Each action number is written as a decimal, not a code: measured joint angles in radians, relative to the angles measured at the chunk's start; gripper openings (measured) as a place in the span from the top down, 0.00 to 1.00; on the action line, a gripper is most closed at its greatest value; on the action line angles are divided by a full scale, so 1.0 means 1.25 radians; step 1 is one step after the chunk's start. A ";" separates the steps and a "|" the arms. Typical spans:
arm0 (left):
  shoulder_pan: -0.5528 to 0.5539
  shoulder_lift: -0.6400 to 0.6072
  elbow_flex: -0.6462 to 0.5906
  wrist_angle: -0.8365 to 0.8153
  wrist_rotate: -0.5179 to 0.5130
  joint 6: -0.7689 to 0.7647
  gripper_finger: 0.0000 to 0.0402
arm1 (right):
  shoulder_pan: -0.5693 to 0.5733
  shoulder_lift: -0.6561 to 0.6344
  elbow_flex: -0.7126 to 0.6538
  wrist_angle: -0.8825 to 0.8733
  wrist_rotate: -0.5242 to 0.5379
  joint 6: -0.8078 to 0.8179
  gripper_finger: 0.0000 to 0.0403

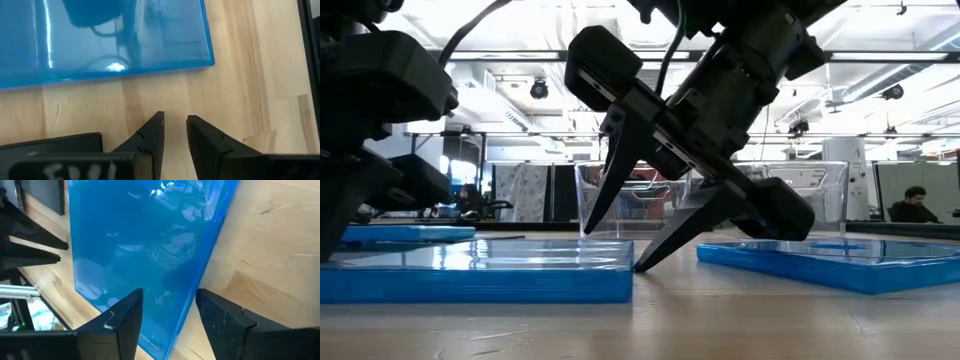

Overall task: Pick & place jewel cases by type
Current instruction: Put the middle blue CD case into the right transparent bin, then put the right blue CD case into the right transparent bin

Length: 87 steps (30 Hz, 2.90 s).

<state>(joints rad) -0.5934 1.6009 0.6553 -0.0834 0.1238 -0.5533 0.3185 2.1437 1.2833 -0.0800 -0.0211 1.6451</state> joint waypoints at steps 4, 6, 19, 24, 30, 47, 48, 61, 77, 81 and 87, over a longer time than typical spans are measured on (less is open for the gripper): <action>0.000 0.000 -0.003 0.002 -0.001 -0.002 0.84 | -0.008 -0.011 0.031 0.033 0.041 -0.088 0.53; -0.003 0.000 -0.007 -0.002 -0.001 -0.007 0.84 | -0.015 -0.018 0.050 0.026 0.064 -0.156 0.53; -0.007 0.001 -0.017 0.010 -0.004 -0.007 0.84 | -0.031 -0.024 0.139 0.047 0.047 -0.303 0.53; -0.009 0.001 -0.017 0.010 -0.038 -0.008 0.84 | -0.028 -0.005 0.136 0.033 0.034 -0.303 0.54; -0.032 -0.028 -0.017 0.007 -0.111 -0.026 0.84 | -0.032 -0.016 0.136 0.005 0.020 -0.333 0.72; -0.136 -0.357 0.080 -0.529 -0.673 -0.394 0.84 | -0.070 -0.478 0.131 -0.616 0.541 -0.306 0.92; -0.125 -0.372 0.080 -0.518 -0.674 -0.401 0.84 | -0.090 -0.509 0.119 -0.675 0.544 -0.274 0.92; -0.086 -0.426 0.072 -0.484 -0.655 -0.478 0.84 | -0.474 -0.709 -0.225 -0.579 0.292 -0.272 0.89; -0.068 -0.411 0.045 -0.469 -0.653 -0.453 0.84 | -0.445 -0.723 -0.205 -0.738 0.227 -0.386 0.50; -0.025 -0.409 0.025 -0.377 -0.637 -0.357 0.84 | -0.272 -0.723 -0.194 -0.759 0.209 -0.337 0.46; 0.091 -0.408 -0.055 -0.128 -0.484 -0.201 0.84 | -0.024 -0.636 -0.301 -0.683 0.100 -0.114 0.46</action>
<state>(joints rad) -0.4799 1.0904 0.5871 -0.2433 -0.4808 -0.8047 0.2890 1.3491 0.9070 -0.9335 0.1041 1.5022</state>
